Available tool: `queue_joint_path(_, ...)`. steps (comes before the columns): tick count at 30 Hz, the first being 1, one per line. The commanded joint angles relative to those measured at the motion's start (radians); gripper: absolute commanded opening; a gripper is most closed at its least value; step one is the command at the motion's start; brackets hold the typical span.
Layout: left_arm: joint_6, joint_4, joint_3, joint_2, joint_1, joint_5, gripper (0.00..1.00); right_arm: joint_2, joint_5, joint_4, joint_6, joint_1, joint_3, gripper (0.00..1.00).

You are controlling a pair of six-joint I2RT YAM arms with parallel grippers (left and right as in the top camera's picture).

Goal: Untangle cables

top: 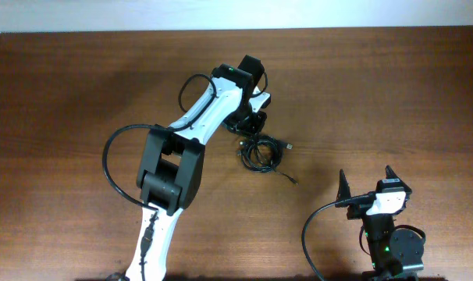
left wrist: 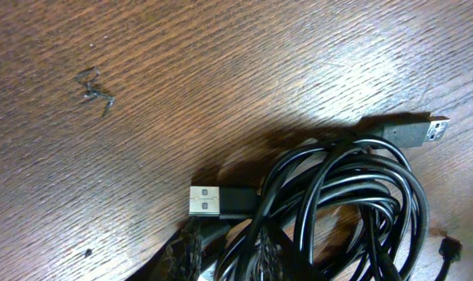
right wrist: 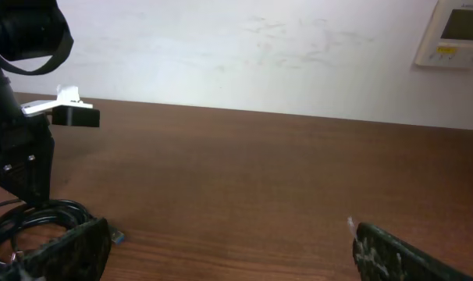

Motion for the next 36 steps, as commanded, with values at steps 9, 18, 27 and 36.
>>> queue_joint_path(9, -0.007, 0.002, -0.013, -0.006, -0.002, 0.029, 0.34, -0.007, -0.002, -0.008, -0.007, -0.008, -0.005, 0.98)
queue_joint_path(18, -0.006, 0.043, -0.013, -0.006, -0.002, 0.029, 0.0, -0.007, -0.002, -0.008, -0.007, -0.008, -0.005, 0.99)
queue_joint_path(27, -0.006, 0.043, -0.013, -0.006, -0.002, 0.029, 0.04, -0.007, -0.002, -0.008, -0.007, -0.008, -0.005, 0.99)
queue_joint_path(36, -0.006, 0.043, -0.013, -0.006, -0.002, 0.031, 0.0, -0.007, -0.002, -0.008, -0.007, -0.008, -0.005, 0.98)
